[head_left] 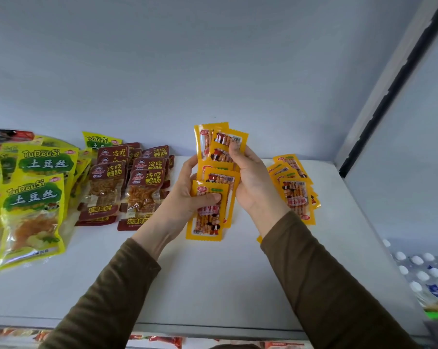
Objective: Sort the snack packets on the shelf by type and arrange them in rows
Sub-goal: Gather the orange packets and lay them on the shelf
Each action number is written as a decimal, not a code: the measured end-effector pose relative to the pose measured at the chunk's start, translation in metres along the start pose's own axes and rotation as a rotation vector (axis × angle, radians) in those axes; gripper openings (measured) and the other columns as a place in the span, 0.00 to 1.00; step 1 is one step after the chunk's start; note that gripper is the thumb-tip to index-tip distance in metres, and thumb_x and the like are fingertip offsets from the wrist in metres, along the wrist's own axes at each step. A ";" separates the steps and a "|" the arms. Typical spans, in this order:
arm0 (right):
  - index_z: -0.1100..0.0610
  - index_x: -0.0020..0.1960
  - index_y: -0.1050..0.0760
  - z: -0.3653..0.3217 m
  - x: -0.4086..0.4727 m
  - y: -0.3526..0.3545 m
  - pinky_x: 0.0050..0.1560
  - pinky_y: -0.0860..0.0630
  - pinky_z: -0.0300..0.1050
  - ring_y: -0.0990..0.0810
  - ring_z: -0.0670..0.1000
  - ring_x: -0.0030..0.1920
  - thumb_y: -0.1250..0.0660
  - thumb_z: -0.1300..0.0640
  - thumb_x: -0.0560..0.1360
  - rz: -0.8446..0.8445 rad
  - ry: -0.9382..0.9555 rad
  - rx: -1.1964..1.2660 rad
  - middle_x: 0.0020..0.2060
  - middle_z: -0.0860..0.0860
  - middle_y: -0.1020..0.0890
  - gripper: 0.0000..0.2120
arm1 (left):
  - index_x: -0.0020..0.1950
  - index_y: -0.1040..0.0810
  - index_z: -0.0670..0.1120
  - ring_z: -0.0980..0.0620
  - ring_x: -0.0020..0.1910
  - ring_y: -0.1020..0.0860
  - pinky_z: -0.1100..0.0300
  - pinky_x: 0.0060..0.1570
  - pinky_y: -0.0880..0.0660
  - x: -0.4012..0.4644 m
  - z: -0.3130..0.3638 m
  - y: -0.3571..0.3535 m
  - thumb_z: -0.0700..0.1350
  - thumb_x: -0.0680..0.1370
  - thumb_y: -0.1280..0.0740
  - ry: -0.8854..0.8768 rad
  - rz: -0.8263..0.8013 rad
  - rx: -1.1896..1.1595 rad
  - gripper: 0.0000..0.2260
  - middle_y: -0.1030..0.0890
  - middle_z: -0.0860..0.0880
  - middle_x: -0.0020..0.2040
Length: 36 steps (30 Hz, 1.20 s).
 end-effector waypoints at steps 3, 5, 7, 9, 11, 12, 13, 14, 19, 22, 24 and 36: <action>0.58 0.65 0.21 0.001 0.002 -0.002 0.51 0.16 0.57 0.13 0.58 0.52 0.33 0.51 0.81 0.030 0.025 0.036 0.56 0.58 0.14 0.16 | 0.76 0.35 0.56 0.44 0.61 0.17 0.44 0.61 0.20 -0.003 -0.004 0.001 0.40 0.73 0.24 -0.004 0.005 0.002 0.35 0.16 0.46 0.62; 0.58 0.67 0.22 0.002 0.003 -0.004 0.55 0.17 0.59 0.14 0.59 0.55 0.34 0.51 0.82 0.032 0.043 0.072 0.57 0.58 0.15 0.17 | 0.74 0.33 0.54 0.44 0.61 0.17 0.44 0.61 0.20 -0.005 -0.006 0.001 0.41 0.74 0.25 -0.019 0.012 -0.002 0.31 0.16 0.46 0.62; 0.58 0.68 0.23 0.002 0.003 -0.005 0.59 0.19 0.61 0.15 0.59 0.58 0.34 0.50 0.82 0.024 0.060 0.108 0.59 0.58 0.16 0.18 | 0.74 0.32 0.54 0.44 0.62 0.17 0.47 0.59 0.19 -0.006 -0.009 0.001 0.41 0.76 0.26 -0.034 0.027 -0.009 0.29 0.16 0.46 0.63; 0.58 0.69 0.24 0.002 0.004 -0.005 0.60 0.20 0.62 0.16 0.59 0.59 0.35 0.51 0.82 0.006 0.069 0.127 0.61 0.59 0.17 0.18 | 0.74 0.32 0.54 0.44 0.62 0.17 0.47 0.59 0.19 -0.007 -0.011 0.002 0.40 0.78 0.27 -0.040 0.041 -0.013 0.28 0.16 0.46 0.63; 0.60 0.70 0.26 0.001 0.005 -0.003 0.61 0.21 0.63 0.17 0.60 0.60 0.37 0.53 0.83 -0.025 0.080 0.125 0.62 0.61 0.18 0.18 | 0.75 0.32 0.55 0.44 0.62 0.17 0.46 0.60 0.19 -0.007 -0.012 0.005 0.40 0.78 0.27 -0.042 0.049 -0.009 0.28 0.16 0.46 0.63; 0.60 0.71 0.27 0.001 0.005 -0.001 0.62 0.21 0.63 0.17 0.60 0.61 0.38 0.54 0.84 -0.042 0.080 0.116 0.63 0.61 0.19 0.19 | 0.75 0.32 0.56 0.45 0.61 0.17 0.45 0.60 0.19 -0.008 -0.012 0.007 0.41 0.77 0.27 -0.042 0.053 -0.006 0.28 0.16 0.47 0.62; 0.60 0.72 0.28 0.001 0.004 0.000 0.63 0.22 0.63 0.18 0.61 0.62 0.38 0.54 0.84 -0.056 0.076 0.106 0.64 0.62 0.19 0.19 | 0.74 0.32 0.56 0.45 0.61 0.17 0.46 0.59 0.19 -0.008 -0.012 0.008 0.41 0.77 0.27 -0.042 0.056 -0.003 0.28 0.16 0.47 0.62; 0.60 0.73 0.28 0.001 0.004 0.002 0.64 0.23 0.64 0.19 0.62 0.64 0.39 0.54 0.84 -0.064 0.071 0.100 0.65 0.62 0.20 0.19 | 0.74 0.31 0.57 0.46 0.61 0.17 0.46 0.59 0.19 -0.009 -0.012 0.010 0.42 0.77 0.26 -0.042 0.057 -0.002 0.28 0.16 0.48 0.62; 0.62 0.73 0.29 0.002 0.003 0.007 0.69 0.28 0.66 0.22 0.64 0.67 0.40 0.56 0.84 -0.069 0.043 0.112 0.66 0.63 0.21 0.19 | 0.74 0.32 0.57 0.44 0.61 0.17 0.46 0.58 0.18 -0.012 -0.014 0.010 0.41 0.77 0.26 -0.049 0.057 -0.029 0.29 0.17 0.46 0.63; 0.62 0.72 0.27 0.003 0.002 0.007 0.69 0.29 0.66 0.21 0.62 0.66 0.39 0.56 0.84 -0.047 0.051 0.099 0.65 0.63 0.20 0.19 | 0.72 0.31 0.57 0.44 0.61 0.17 0.46 0.57 0.18 -0.013 -0.014 0.007 0.41 0.77 0.25 -0.072 0.067 -0.018 0.28 0.17 0.46 0.63; 0.62 0.71 0.26 0.005 0.002 0.007 0.69 0.27 0.65 0.21 0.62 0.66 0.39 0.55 0.84 -0.025 0.068 0.102 0.65 0.62 0.20 0.18 | 0.72 0.32 0.56 0.44 0.61 0.17 0.45 0.57 0.18 -0.013 -0.014 0.005 0.41 0.77 0.25 -0.080 0.075 -0.008 0.27 0.17 0.47 0.63; 0.56 0.67 0.23 0.011 0.003 0.010 0.48 0.18 0.50 0.15 0.55 0.56 0.40 0.51 0.85 0.048 0.047 -0.032 0.60 0.58 0.16 0.16 | 0.72 0.31 0.58 0.45 0.61 0.17 0.46 0.59 0.19 -0.013 -0.015 0.005 0.41 0.76 0.26 -0.068 0.113 -0.081 0.28 0.16 0.47 0.62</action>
Point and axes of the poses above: each hand's wrist, its own x-axis towards the middle knuckle, its own y-axis out of the back of the hand, z = x × y, the point moved 2 cm from there along x, towards the middle knuckle
